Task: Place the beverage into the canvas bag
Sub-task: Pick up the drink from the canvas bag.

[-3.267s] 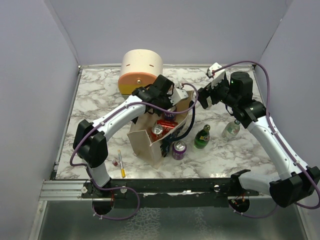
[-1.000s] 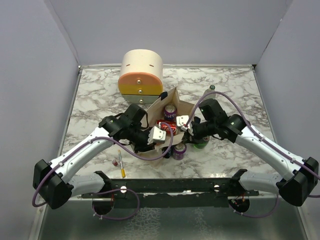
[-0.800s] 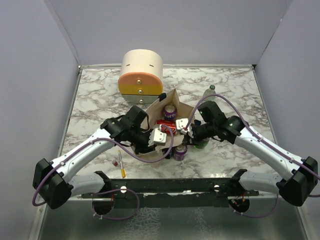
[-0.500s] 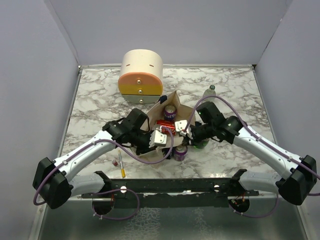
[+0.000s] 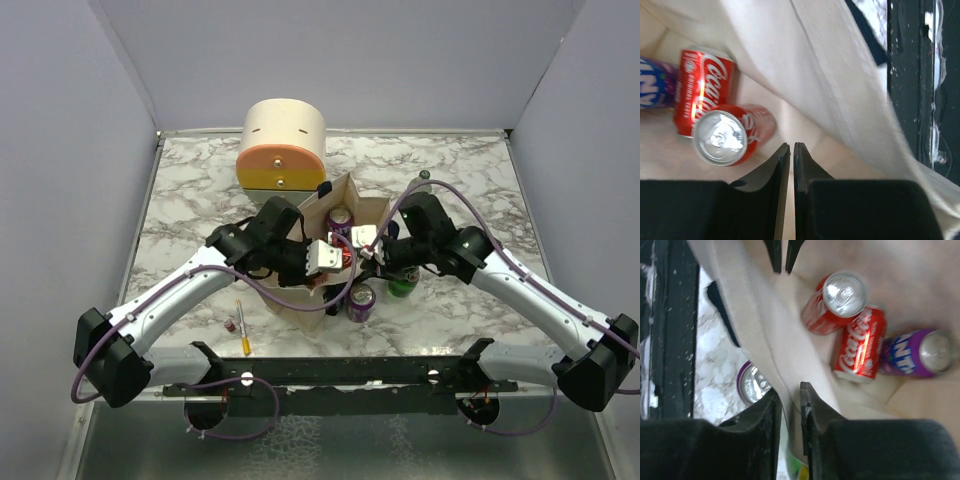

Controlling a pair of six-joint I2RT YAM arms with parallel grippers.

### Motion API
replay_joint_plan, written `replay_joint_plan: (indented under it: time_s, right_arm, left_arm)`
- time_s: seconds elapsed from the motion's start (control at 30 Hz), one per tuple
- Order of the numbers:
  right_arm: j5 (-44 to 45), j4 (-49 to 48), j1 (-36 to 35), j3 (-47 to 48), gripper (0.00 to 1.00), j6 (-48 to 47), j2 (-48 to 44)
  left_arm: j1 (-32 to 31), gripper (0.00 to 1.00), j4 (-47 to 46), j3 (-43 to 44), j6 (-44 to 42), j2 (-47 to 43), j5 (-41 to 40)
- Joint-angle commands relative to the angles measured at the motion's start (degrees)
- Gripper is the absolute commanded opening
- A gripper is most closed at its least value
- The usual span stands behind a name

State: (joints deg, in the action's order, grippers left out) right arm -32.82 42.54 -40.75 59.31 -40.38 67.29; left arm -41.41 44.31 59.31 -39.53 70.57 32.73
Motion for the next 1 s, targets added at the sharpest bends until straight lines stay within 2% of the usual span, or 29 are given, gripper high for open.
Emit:
replay_joint_plan:
  time_s: [0.0, 0.17, 0.47, 0.57, 0.77, 0.87, 0.97]
  right_arm:
    - [1.2, -7.12, 0.47, 4.14, 0.25, 4.29, -1.68]
    - [1.71, -11.27, 0.5, 7.16, 0.37, 8.94, -3.06]
    - [6.21, -18.74, 0.55, 17.15, 0.49, 22.8, 1.19]
    - [5.45, -16.58, 0.5, 22.46, 0.51, 24.75, 6.86]
    - [5.88, -5.6, 0.5, 34.97, 0.63, 24.15, 20.86]
    - [7.09, -1.82, 0.5, 37.37, 0.65, 21.9, 24.46]
    - [7.89, -0.51, 0.5, 35.38, 0.66, 18.54, 24.83]
  left_arm:
    - [-0.2, 0.16, 1.36, 5.46, 0.26, -0.45, -1.51]
    - [-0.16, 0.23, 1.32, 8.73, 1.88, -1.23, -1.91]
    - [2.88, 0.22, -0.26, 11.05, 7.23, -4.49, -2.34]
    - [4.73, 0.21, -0.48, 11.21, 8.16, -5.98, 0.15]
    - [5.81, 0.21, 0.63, 11.29, 7.57, -7.68, 9.94]
    - [5.81, 0.14, 1.36, 10.98, 7.14, -8.26, 11.58]
    - [5.81, 0.07, 1.94, 9.11, 6.21, -9.74, 11.51]
